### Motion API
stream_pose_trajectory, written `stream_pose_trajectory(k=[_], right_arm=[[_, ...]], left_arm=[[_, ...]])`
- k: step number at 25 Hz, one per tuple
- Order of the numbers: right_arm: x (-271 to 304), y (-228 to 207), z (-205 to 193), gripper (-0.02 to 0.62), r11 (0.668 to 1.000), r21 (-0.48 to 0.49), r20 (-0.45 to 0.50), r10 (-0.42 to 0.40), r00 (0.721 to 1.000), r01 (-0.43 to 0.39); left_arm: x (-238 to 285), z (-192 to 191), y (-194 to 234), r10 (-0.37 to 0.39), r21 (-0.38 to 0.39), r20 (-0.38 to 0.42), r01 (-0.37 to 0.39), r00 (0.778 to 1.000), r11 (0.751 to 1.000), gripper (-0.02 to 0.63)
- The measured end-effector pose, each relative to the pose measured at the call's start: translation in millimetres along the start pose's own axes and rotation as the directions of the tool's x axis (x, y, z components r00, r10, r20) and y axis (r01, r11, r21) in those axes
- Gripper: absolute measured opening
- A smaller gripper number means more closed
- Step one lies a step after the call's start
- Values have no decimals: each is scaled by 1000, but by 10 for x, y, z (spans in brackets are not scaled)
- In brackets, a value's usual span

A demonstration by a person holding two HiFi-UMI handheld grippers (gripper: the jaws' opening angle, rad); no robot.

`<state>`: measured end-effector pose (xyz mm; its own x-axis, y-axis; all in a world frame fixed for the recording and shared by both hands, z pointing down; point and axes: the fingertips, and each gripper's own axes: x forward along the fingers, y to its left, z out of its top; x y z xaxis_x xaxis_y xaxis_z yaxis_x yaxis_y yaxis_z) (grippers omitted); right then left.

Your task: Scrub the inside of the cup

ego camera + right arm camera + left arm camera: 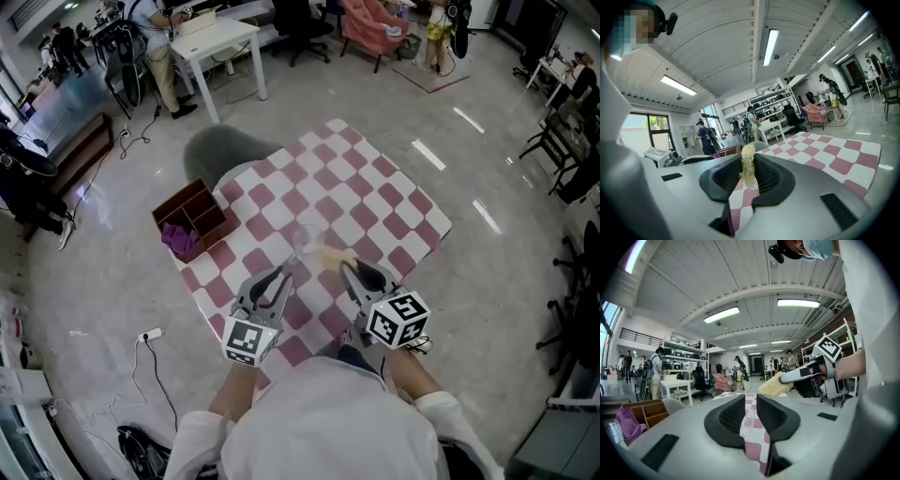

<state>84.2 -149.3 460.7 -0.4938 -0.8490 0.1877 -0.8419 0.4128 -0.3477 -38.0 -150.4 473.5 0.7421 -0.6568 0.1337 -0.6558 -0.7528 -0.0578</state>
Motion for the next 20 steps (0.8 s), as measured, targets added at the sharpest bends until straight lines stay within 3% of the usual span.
stream_pose_trajectory(k=[6, 20], right_arm=[[-53, 101, -78, 87, 1000, -10, 12, -28, 1000, 28], [-185, 288, -213, 87, 996, -13, 37, -90, 995, 90]], left_arm=[[-150, 23, 6, 0, -6, -23, 0, 1000, 1000, 55], [-379, 54, -8, -42, -8, -11, 42, 999, 999, 34]])
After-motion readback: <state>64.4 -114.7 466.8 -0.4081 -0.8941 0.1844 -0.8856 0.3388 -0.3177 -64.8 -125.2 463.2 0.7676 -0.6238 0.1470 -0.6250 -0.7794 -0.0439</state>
